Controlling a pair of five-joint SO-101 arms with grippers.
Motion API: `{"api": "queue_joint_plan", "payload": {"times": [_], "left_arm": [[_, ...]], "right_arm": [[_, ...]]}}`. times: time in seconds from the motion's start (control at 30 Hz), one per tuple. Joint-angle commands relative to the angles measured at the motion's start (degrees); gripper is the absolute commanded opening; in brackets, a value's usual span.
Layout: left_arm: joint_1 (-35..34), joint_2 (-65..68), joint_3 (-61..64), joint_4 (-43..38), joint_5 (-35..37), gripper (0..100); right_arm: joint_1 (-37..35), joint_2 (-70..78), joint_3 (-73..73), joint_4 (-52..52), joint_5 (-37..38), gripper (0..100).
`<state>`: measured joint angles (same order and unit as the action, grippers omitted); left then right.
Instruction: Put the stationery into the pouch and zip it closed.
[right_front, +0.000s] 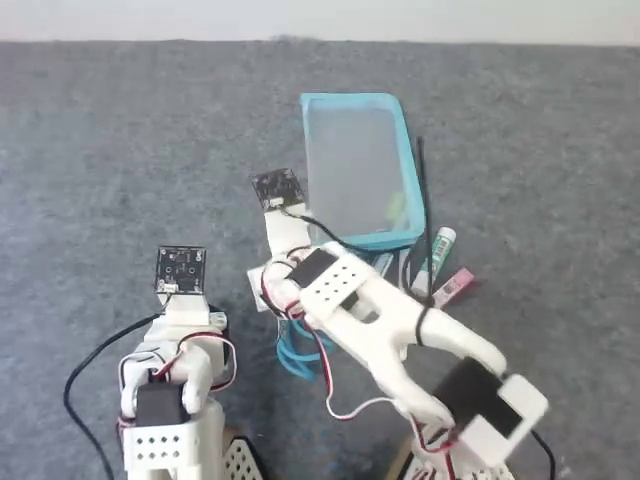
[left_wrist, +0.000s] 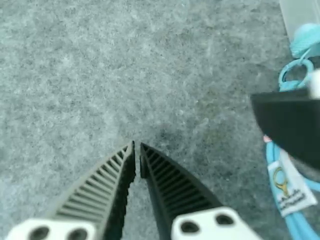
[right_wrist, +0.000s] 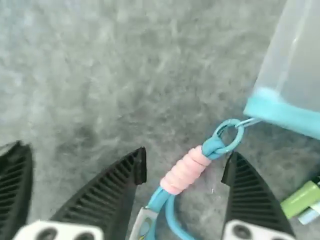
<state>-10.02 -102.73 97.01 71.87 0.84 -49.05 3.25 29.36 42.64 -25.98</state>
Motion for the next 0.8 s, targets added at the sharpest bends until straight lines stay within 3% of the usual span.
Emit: {"api": "queue_joint_plan", "payload": {"times": [0.0, 0.4, 0.6, 0.77], "left_arm": [[-0.26, -0.97, -0.57, 0.26, 0.97, 1], [-0.26, -0.97, -0.57, 0.26, 0.97, 1], [-0.26, -0.97, -0.57, 0.26, 0.97, 1], [-0.26, -0.97, -0.57, 0.26, 0.97, 1]], "right_arm": [[-0.57, 1.45, -1.41, -1.45, -1.32, 24.3], [-0.57, 3.3, -2.46, -0.84, -4.66, 24.0], [-0.13, 3.3, -2.37, -0.84, -4.31, 12.3], [2.68, 3.3, -2.73, 1.8, -4.31, 11.1]]}}
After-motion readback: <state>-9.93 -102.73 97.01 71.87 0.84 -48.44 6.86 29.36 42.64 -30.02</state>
